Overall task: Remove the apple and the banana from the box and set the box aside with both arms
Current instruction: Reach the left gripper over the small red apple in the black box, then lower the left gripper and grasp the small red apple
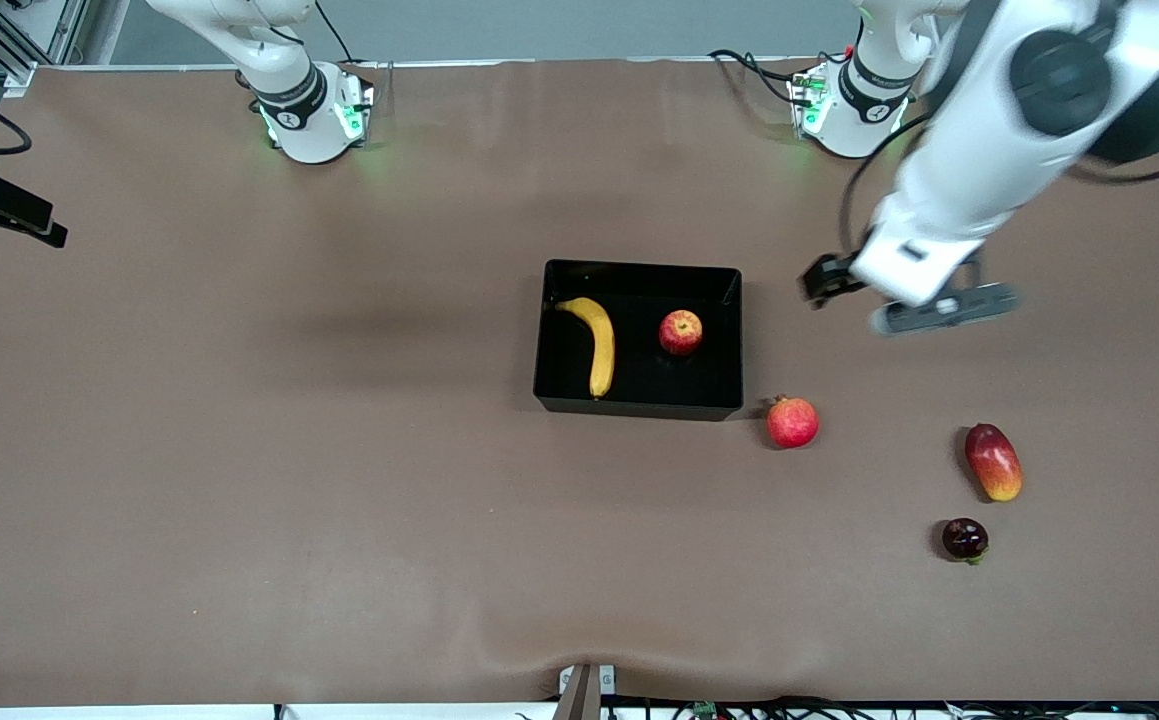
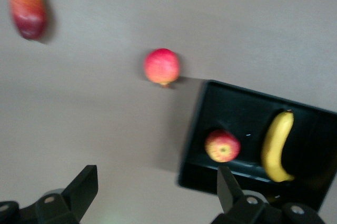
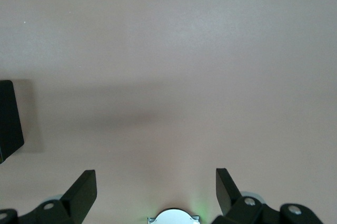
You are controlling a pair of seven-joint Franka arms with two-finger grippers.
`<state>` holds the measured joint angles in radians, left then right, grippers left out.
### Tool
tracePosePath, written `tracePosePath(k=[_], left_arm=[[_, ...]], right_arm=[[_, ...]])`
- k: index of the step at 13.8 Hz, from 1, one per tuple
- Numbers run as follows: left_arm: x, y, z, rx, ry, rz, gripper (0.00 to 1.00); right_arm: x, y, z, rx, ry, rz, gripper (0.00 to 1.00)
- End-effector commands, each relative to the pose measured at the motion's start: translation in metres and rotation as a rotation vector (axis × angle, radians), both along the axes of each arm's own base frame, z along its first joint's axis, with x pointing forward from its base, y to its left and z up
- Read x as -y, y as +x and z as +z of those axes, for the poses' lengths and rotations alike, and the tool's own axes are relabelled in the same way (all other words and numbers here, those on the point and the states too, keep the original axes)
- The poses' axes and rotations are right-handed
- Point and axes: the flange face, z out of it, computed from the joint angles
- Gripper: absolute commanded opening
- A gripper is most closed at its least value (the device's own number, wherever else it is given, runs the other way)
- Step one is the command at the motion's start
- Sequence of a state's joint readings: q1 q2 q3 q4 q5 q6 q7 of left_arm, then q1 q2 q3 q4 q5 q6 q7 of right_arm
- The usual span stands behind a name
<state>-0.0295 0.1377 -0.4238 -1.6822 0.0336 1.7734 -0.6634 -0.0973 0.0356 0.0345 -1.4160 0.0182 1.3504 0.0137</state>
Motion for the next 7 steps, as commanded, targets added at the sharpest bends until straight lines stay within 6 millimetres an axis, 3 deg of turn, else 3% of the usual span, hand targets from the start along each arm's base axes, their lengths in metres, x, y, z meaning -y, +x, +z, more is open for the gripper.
tracePosePath(k=[1,4,7], left_arm=[[0.048,-0.004,-0.045,0.001,-0.039,0.108,1.00],[0.101,-0.014,-0.112,0.024,0.018,0.202,1.00],[0.141,-0.034,-0.179,0.031,0.043,0.288,1.00]], right_arm=[[0.000,0.000,0.002,-0.004,-0.013,0.003,1.00],[0.000,0.001,0.000,-0.007,-0.011,0.003,1.00],[0.001,0.000,0.001,-0.005,-0.011,0.001,1.00]])
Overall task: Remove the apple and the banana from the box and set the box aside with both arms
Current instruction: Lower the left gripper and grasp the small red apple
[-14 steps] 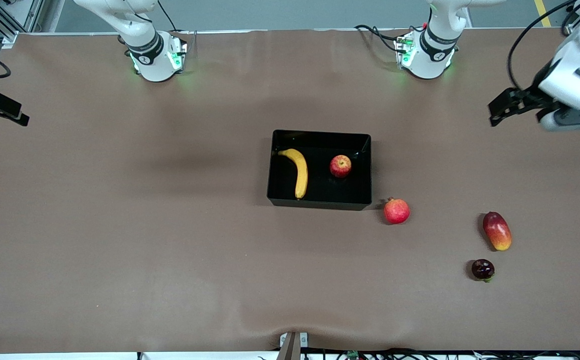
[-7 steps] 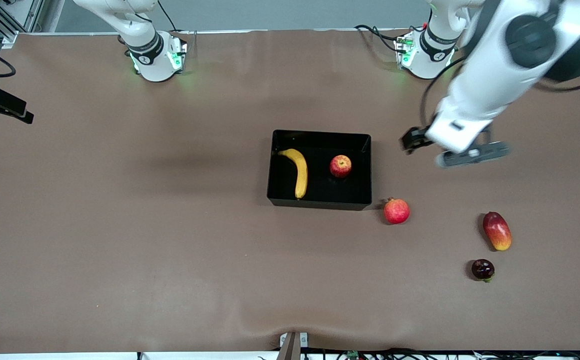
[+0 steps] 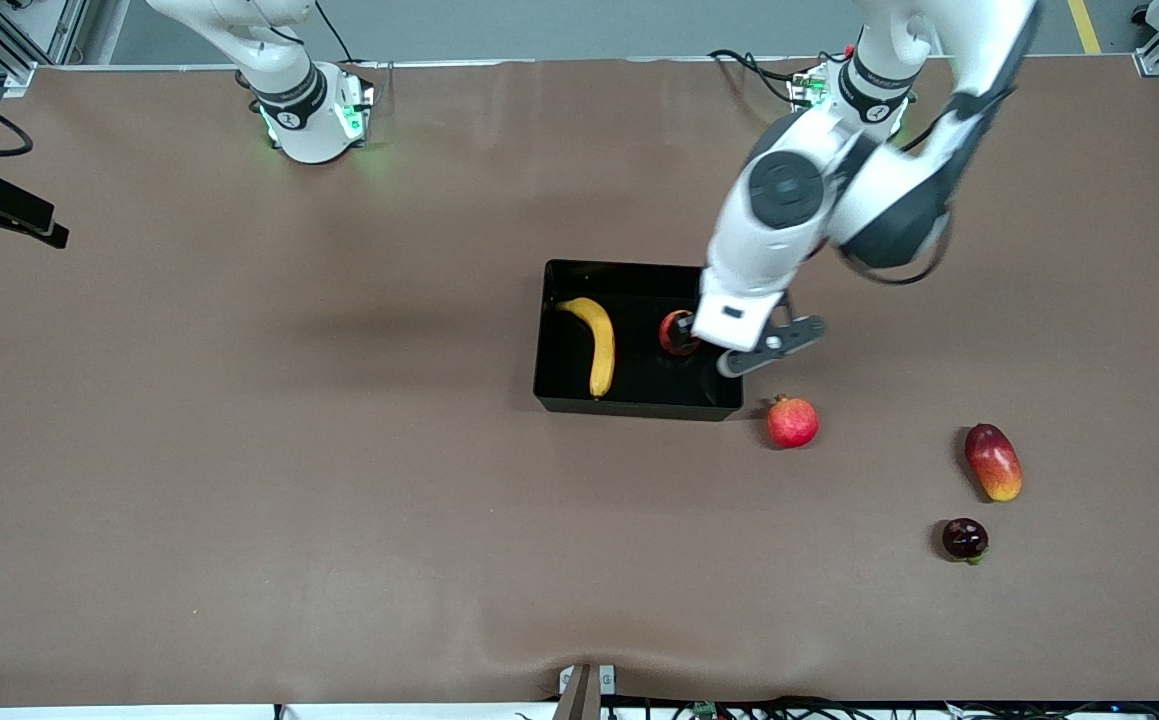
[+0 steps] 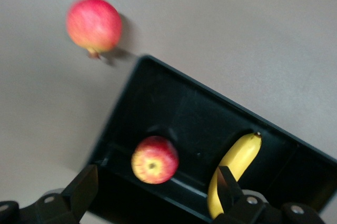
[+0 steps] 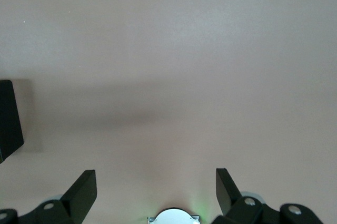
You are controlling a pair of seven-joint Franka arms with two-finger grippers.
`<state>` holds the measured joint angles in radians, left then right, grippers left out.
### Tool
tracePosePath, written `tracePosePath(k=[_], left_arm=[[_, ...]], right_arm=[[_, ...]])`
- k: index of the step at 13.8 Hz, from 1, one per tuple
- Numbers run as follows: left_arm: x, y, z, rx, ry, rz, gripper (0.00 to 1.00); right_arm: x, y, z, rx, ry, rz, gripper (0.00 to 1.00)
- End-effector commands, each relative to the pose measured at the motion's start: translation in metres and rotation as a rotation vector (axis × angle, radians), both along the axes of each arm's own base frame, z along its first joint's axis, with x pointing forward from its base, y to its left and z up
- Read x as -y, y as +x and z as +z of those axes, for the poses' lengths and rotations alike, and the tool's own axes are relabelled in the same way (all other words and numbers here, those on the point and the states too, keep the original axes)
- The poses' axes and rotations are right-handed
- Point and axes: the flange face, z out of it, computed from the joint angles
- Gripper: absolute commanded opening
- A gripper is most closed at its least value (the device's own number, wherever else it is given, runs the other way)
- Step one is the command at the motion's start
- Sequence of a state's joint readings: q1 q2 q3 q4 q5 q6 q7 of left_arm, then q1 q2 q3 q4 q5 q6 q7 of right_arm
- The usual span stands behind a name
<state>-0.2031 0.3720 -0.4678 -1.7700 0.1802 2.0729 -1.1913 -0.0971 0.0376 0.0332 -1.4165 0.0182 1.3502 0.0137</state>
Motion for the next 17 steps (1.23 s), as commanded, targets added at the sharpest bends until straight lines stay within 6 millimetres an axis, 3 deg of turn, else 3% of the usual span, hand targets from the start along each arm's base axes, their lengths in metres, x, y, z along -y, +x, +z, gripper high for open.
tracePosePath(k=[1,5,9,14,15,17], left_arm=[[0.025,-0.019,-0.053,0.012,0.060,0.036,1.00],[0.024,-0.042,-0.115,0.004,0.139,0.061,1.00],[0.024,-0.054,-0.146,-0.041,0.150,0.046,1.00],[0.021,-0.056,-0.166,-0.074,0.157,0.048,1.00],[0.020,-0.053,-0.167,-0.076,0.154,0.053,0.77],[0.019,-0.047,-0.165,-0.079,0.143,0.069,0.20]], right_arm=[[0.002,-0.001,0.002,-0.003,-0.012,0.000,1.00],[-0.001,-0.001,0.002,-0.009,-0.010,0.001,1.00],[0.004,-0.003,0.002,-0.018,-0.008,-0.011,1.00],[0.004,-0.004,0.001,-0.029,-0.005,-0.013,1.00],[0.004,-0.004,0.001,-0.030,-0.005,-0.015,1.00],[0.003,-0.004,0.001,-0.030,-0.006,-0.013,1.00]])
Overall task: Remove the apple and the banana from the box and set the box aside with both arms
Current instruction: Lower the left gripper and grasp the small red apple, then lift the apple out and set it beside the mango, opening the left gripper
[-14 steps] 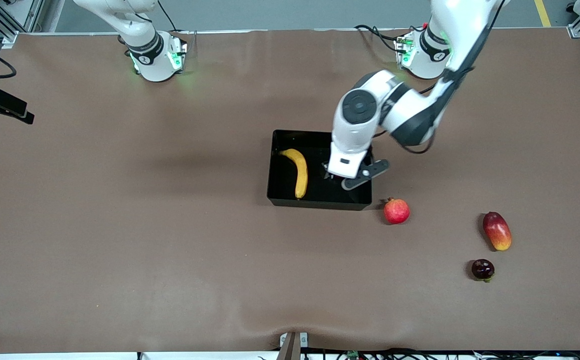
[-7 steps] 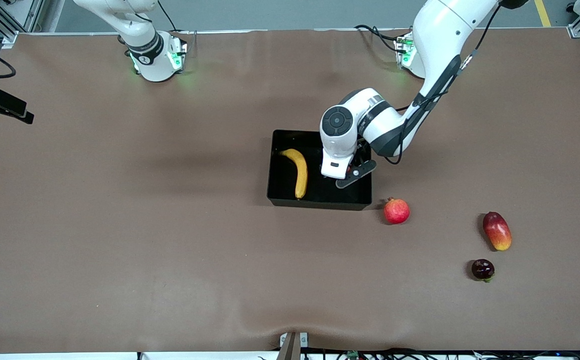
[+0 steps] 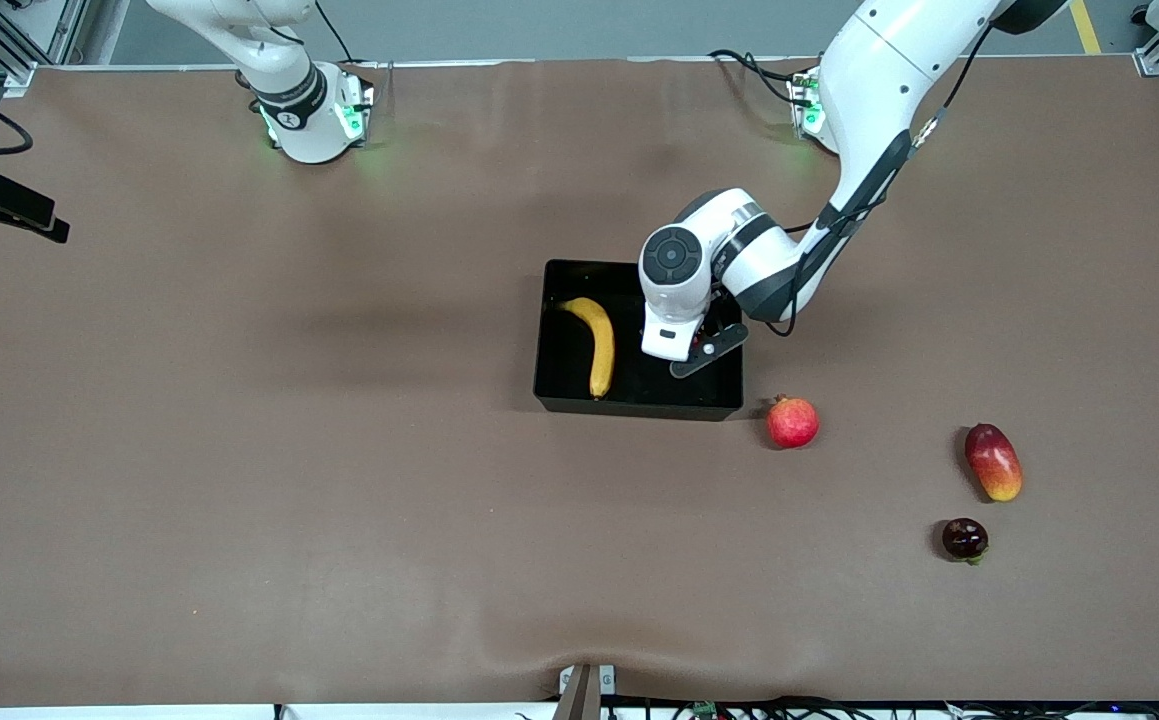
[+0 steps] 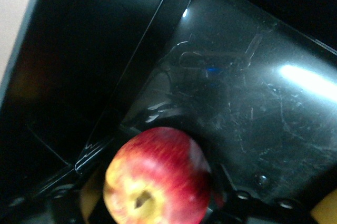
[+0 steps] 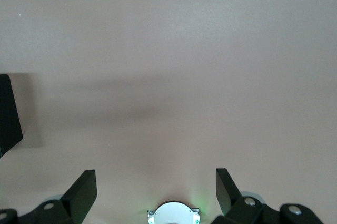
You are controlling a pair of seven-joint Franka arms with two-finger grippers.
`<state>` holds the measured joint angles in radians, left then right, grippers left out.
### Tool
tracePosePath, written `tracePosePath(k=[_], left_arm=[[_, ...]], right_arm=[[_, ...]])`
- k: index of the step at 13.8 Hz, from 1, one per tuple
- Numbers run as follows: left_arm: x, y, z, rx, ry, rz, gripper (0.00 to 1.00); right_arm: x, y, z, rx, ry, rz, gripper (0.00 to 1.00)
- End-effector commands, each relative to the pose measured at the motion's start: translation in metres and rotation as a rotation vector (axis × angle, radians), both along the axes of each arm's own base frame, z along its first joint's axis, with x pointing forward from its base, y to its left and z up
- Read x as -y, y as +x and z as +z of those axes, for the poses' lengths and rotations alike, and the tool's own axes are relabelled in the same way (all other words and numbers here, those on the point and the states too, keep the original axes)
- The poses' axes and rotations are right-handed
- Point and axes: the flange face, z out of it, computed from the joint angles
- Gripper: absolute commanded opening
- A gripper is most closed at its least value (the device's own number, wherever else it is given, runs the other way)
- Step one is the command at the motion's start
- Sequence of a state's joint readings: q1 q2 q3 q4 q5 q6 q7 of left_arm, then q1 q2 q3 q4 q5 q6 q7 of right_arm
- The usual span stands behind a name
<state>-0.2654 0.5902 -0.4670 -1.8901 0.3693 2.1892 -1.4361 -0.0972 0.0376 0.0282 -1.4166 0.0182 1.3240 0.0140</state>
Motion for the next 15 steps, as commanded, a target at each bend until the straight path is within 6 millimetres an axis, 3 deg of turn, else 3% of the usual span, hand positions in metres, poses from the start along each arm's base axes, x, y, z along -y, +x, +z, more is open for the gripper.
tracePosePath(k=[1,4,6,9,13,15], left_arm=[[0.002,0.011,0.007,0.031,-0.019,0.028,0.00],[0.006,0.031,0.042,0.073,-0.029,0.031,0.00],[0.007,0.050,0.086,0.079,0.009,0.018,0.00],[0.001,0.060,0.152,0.094,0.038,-0.024,0.00],[-0.073,0.083,0.232,0.077,0.020,-0.088,0.00],[-0.128,0.097,0.245,0.021,0.041,-0.120,0.00]], right_arm=[[0.001,-0.001,0.003,-0.005,-0.006,-0.006,1.00],[-0.003,-0.001,0.003,-0.004,-0.006,-0.002,1.00],[-0.003,-0.001,0.003,-0.004,-0.006,-0.002,1.00],[-0.003,-0.001,0.003,-0.004,-0.006,-0.002,1.00],[-0.003,-0.001,0.003,-0.004,-0.006,-0.002,1.00],[-0.003,-0.001,0.003,-0.004,-0.006,0.000,1.00]])
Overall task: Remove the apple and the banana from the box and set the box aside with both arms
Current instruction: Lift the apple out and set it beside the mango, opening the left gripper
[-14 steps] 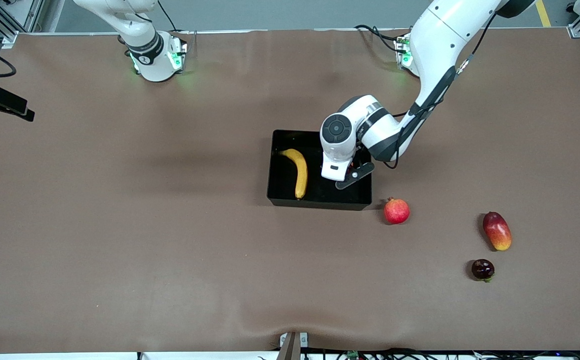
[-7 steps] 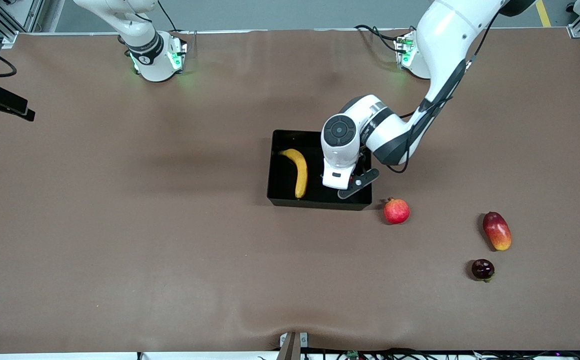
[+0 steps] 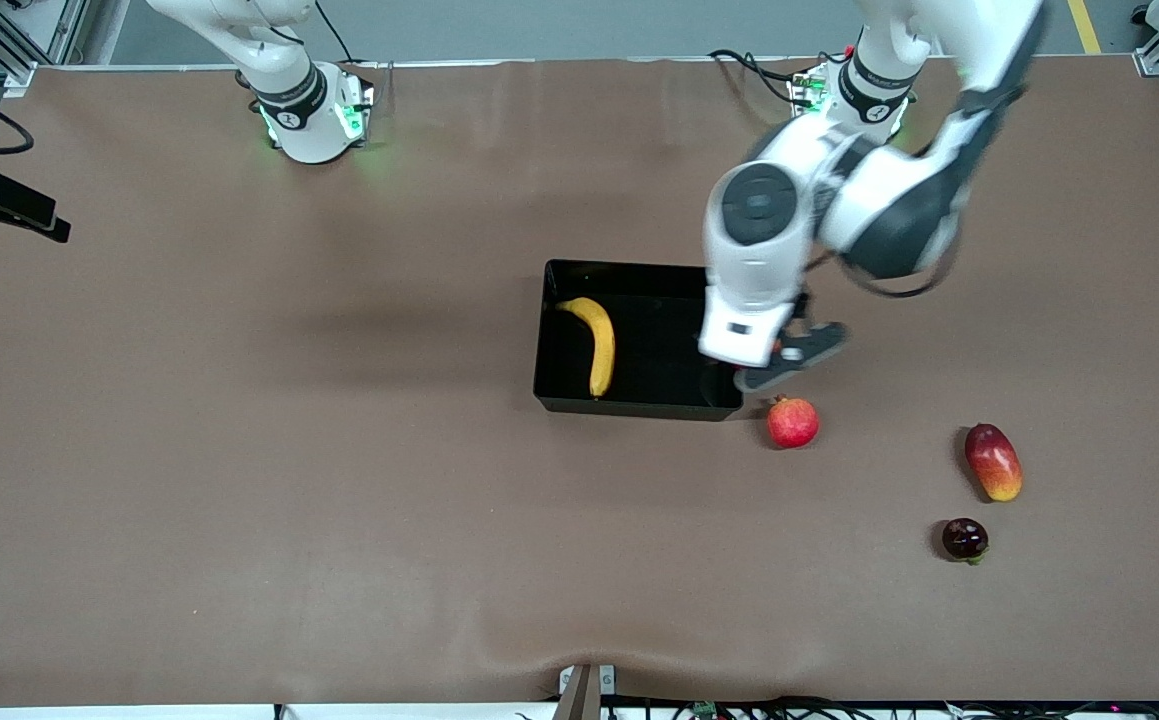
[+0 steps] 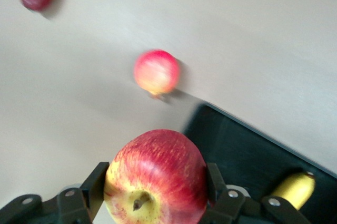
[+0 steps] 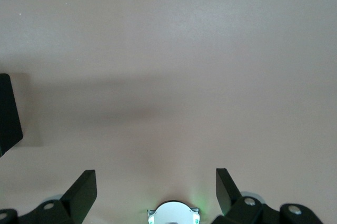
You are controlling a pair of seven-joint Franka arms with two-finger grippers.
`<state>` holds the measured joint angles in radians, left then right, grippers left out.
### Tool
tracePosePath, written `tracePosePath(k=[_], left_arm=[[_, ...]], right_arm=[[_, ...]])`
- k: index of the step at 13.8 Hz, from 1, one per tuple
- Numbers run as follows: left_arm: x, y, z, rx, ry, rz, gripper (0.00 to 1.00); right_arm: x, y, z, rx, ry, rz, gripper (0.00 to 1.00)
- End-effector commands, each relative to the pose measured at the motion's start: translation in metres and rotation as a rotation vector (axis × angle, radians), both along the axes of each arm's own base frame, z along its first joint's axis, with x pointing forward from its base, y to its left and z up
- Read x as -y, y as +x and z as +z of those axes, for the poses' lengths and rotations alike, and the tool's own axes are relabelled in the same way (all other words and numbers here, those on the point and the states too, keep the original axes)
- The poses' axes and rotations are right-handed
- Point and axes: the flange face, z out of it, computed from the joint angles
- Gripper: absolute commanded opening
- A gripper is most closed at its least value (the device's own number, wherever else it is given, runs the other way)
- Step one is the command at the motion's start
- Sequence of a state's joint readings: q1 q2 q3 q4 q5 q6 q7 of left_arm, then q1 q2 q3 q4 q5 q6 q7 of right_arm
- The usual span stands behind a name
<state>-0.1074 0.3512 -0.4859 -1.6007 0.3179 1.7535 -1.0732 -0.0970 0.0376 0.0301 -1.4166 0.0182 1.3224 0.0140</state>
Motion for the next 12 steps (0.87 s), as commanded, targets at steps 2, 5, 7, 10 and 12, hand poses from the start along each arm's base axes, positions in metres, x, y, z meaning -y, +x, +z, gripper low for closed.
tracePosePath(k=[2,5,7,10,12], left_arm=[[-0.111,0.024,0.003,-0.110,0.011,-0.040,0.00],[-0.181,0.037,-0.028,-0.160,0.014,-0.023,0.00],[-0.220,0.037,-0.058,-0.164,0.015,-0.025,0.00],[-0.263,0.028,-0.106,-0.124,0.034,-0.032,0.00],[-0.288,0.024,-0.137,-0.103,0.001,-0.017,0.00]], right_arm=[[-0.002,-0.001,0.003,-0.002,-0.006,-0.001,1.00],[-0.002,-0.001,0.003,-0.002,-0.006,0.004,1.00],[-0.003,0.000,0.002,-0.002,-0.004,0.007,1.00],[-0.004,0.001,0.003,0.001,-0.003,0.009,1.00],[-0.007,0.002,0.002,0.007,-0.003,0.013,1.00]])
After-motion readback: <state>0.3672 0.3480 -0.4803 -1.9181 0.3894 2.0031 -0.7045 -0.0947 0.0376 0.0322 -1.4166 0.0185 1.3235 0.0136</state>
